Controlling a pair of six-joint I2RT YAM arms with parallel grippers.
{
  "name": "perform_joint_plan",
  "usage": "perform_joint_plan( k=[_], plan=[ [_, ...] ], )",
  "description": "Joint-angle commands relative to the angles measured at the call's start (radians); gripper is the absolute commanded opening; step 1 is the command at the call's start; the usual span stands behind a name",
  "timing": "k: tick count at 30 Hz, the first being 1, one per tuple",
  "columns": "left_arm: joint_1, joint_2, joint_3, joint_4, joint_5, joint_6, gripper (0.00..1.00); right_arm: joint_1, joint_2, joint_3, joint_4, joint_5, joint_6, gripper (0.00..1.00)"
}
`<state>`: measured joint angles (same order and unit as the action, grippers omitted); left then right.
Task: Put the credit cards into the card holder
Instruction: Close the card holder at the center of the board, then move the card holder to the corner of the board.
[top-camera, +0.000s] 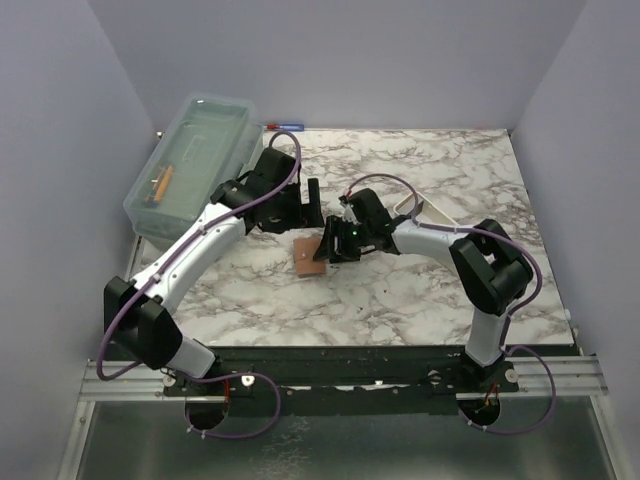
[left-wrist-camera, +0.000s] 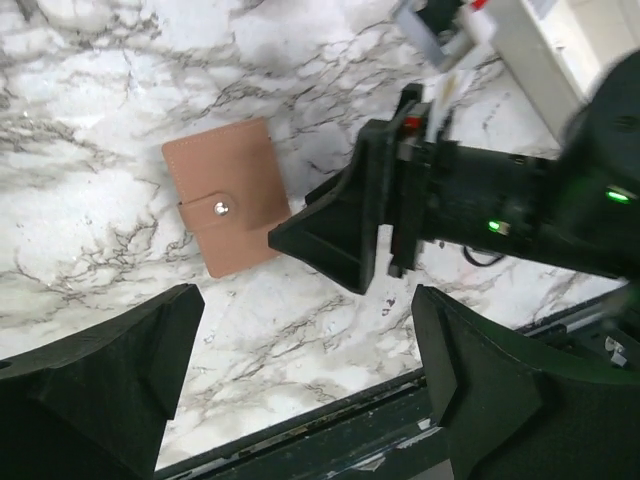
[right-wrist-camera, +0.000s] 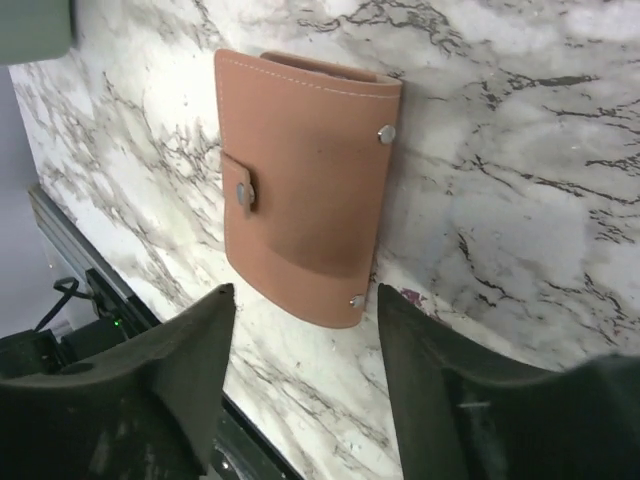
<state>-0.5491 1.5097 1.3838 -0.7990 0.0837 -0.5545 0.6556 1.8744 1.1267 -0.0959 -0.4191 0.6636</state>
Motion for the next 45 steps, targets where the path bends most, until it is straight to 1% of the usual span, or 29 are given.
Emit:
perform_joint_plan(
  k=[1,3,5,8,12,14,16,19,21,23,25,28,31,34,37,40,45],
  plan=[
    [0.003,-0.103,-0.026,0.091,0.048,0.090,0.95,0.009,0.003,-0.075,0.135,-0.001,0.122,0.65],
    [0.004,-0.134,-0.050,0.138,0.053,0.105,0.96,0.010,0.009,-0.105,0.202,-0.002,0.154,0.68],
    [0.003,-0.142,-0.065,0.163,0.071,0.120,0.97,0.013,0.018,-0.113,0.219,0.017,0.179,0.68],
    [0.002,-0.146,-0.100,0.204,0.076,0.125,0.97,0.042,0.041,-0.099,0.189,0.124,0.193,0.68],
    [0.003,-0.167,-0.150,0.251,0.053,0.130,0.97,0.105,0.080,-0.069,0.109,0.288,0.231,0.62],
    [0.004,-0.172,-0.183,0.280,0.021,0.126,0.97,0.137,0.096,-0.069,0.098,0.371,0.250,0.53],
    [0.005,-0.168,-0.209,0.293,0.000,0.125,0.97,0.145,0.107,-0.071,0.067,0.412,0.279,0.40],
    [0.027,-0.188,-0.233,0.296,-0.023,0.113,0.97,0.147,0.076,-0.097,0.085,0.484,0.291,0.19],
    [0.028,-0.210,-0.239,0.294,-0.072,0.115,0.97,0.147,0.037,-0.112,0.145,0.509,0.278,0.09],
    [0.032,-0.228,-0.236,0.285,-0.133,0.111,0.97,0.145,0.006,-0.112,0.213,0.495,0.217,0.01],
    [0.036,-0.238,-0.231,0.279,-0.159,0.111,0.97,0.143,-0.013,-0.100,0.287,0.446,0.163,0.00],
    [0.045,-0.250,-0.221,0.271,-0.188,0.113,0.97,0.119,-0.031,-0.052,0.319,0.399,0.129,0.00],
    [0.052,-0.271,-0.209,0.263,-0.220,0.117,0.97,0.038,-0.021,0.000,0.343,0.308,0.127,0.00],
    [0.052,-0.287,-0.216,0.261,-0.235,0.120,0.97,-0.057,0.026,0.084,0.372,0.220,0.145,0.00],
    [0.052,-0.301,-0.229,0.262,-0.237,0.118,0.97,-0.136,0.129,0.211,0.389,0.145,0.158,0.00],
    [0.052,-0.314,-0.239,0.269,-0.235,0.117,0.97,-0.185,0.250,0.349,0.431,0.083,0.168,0.00],
    [0.052,-0.326,-0.253,0.284,-0.197,0.115,0.97,-0.208,0.533,0.719,0.305,0.063,0.172,0.00]
  ],
)
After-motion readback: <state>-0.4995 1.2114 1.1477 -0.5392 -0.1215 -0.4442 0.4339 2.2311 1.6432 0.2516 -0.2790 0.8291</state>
